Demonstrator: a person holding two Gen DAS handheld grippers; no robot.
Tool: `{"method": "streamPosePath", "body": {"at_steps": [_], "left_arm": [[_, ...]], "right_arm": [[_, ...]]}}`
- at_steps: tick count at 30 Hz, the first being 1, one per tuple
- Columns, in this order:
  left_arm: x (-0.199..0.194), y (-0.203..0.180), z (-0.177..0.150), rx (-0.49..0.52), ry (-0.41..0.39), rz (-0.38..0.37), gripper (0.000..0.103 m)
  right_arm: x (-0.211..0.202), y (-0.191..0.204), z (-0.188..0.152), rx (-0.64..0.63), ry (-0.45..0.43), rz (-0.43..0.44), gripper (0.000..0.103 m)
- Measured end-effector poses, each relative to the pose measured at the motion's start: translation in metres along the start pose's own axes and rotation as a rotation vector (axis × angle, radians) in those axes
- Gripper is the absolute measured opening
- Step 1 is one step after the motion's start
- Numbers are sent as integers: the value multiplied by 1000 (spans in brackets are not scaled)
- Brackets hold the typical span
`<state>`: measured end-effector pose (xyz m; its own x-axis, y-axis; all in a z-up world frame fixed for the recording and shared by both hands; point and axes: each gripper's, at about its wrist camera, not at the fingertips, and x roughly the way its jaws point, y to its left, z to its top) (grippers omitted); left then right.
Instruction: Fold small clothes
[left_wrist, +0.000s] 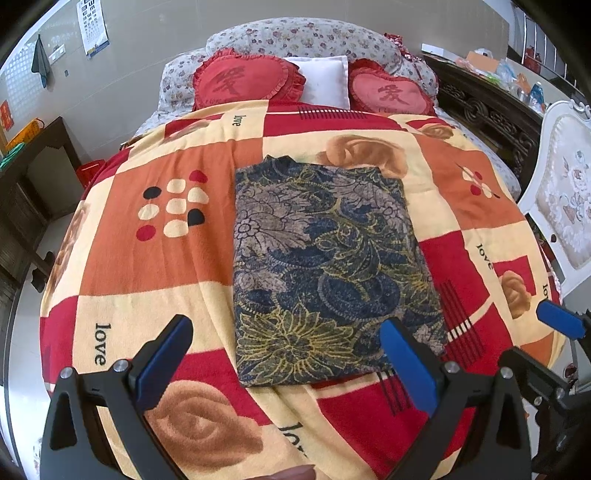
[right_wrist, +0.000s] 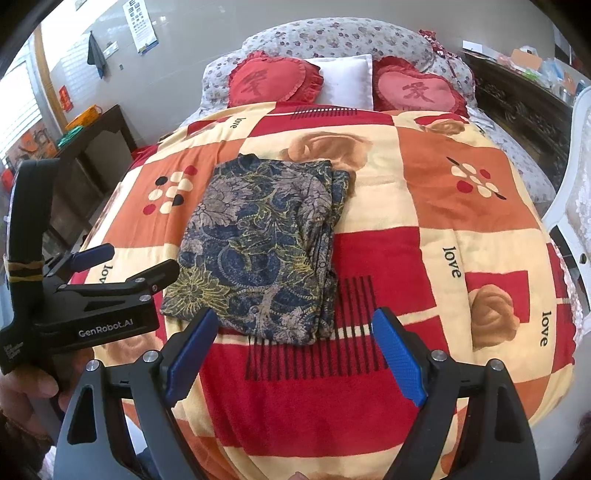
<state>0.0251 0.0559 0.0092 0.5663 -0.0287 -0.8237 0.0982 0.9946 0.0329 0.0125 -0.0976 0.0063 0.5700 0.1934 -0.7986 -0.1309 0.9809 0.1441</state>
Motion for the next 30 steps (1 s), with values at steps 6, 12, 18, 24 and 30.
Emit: {"method": "streamPosePath", "body": {"at_steps": [6,12,18,24,30], "left_arm": [[0,-2,3,2,0,-3,103],[2,-3,4,-2,4,-4,103],[3,-3,4,0,4,-4,103],[3,-4,5,-1,4,-4,103],[3,-4,5,1,4,-5,103]], "right_arm": [[-1,2,1,-8,-2,8,92],[-2,2,2,-14,-2,10,92],[-2,3,2,-12,-5,9,92],[-1,3,3,-14,-4,12,92],[-1,3,4,-14,-6,13,92]]}}
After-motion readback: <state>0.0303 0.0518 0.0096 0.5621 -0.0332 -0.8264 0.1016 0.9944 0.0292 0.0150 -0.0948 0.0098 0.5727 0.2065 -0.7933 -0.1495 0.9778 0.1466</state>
